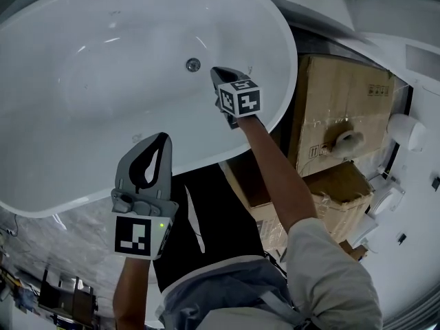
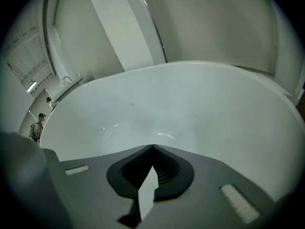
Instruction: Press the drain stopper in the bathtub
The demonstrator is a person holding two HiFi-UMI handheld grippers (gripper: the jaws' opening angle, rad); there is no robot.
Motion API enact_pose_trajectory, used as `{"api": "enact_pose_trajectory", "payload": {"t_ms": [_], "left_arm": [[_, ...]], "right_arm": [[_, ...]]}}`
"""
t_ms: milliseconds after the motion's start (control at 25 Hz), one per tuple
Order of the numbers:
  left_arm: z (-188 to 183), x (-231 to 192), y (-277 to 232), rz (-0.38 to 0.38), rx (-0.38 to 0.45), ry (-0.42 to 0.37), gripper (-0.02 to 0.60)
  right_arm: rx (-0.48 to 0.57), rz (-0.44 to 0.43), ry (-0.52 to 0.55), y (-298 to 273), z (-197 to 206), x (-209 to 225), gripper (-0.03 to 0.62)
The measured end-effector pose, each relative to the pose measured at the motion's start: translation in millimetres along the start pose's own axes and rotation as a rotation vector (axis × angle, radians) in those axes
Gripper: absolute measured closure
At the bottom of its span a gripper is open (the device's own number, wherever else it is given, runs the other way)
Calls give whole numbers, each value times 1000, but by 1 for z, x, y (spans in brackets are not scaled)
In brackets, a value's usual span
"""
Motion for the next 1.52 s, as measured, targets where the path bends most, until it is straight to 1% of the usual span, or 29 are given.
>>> {"api": "enact_pose_trajectory", "payload": {"t_ms": [80,200,320,440,480,600,720,880,960,1080,1160,1240,1400,1520], "left_arm": [[-4,5,4,20,-27,0,581],[-16,9,12,24,-33,9,581],[-34,9,18,13,-19,17,581],[-53,10,21,-1,22,3,581],[-58,13,23,0,23,3,581],[-71,19,27,23,25,9,581],[-86,27,34,53,9,12,581],[-112,31,45,68,48,8,581],[-123,31,51,58,51,7,581],[-131,31,63,24,24,-8,581],[-135,34,72,14,8,-1,581],[-141,35,79,3,19,-4,581],[-152,37,92,-20,52,-48,581],[-158,41,103,-27,56,-47,581]], "right_arm": [[11,-7,-2,11,-7,-5,600],[32,-21,4,32,-18,-13,600],[54,-37,14,56,-29,-23,600],[66,-52,22,79,-38,-29,600],[68,-54,25,86,-41,-31,600],[79,-63,29,106,-51,-39,600],[97,-76,45,126,-62,-51,600],[115,-106,76,155,-74,-72,600],[129,-128,89,170,-82,-83,600],[147,-181,93,193,-89,-104,600],[153,-205,119,208,-92,-118,600],[164,-220,140,225,-95,-128,600],[196,-247,145,257,-105,-146,600],[232,-260,146,282,-114,-157,600]]}}
Point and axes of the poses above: the fingertips, and each gripper's own axes: y backward along the fingers, x to its right, z out of its underside, the point moved 2 cm from there along y, backward along the fingers, and after that the axes turned 12 degrees about -y, right-handed, at the moved point
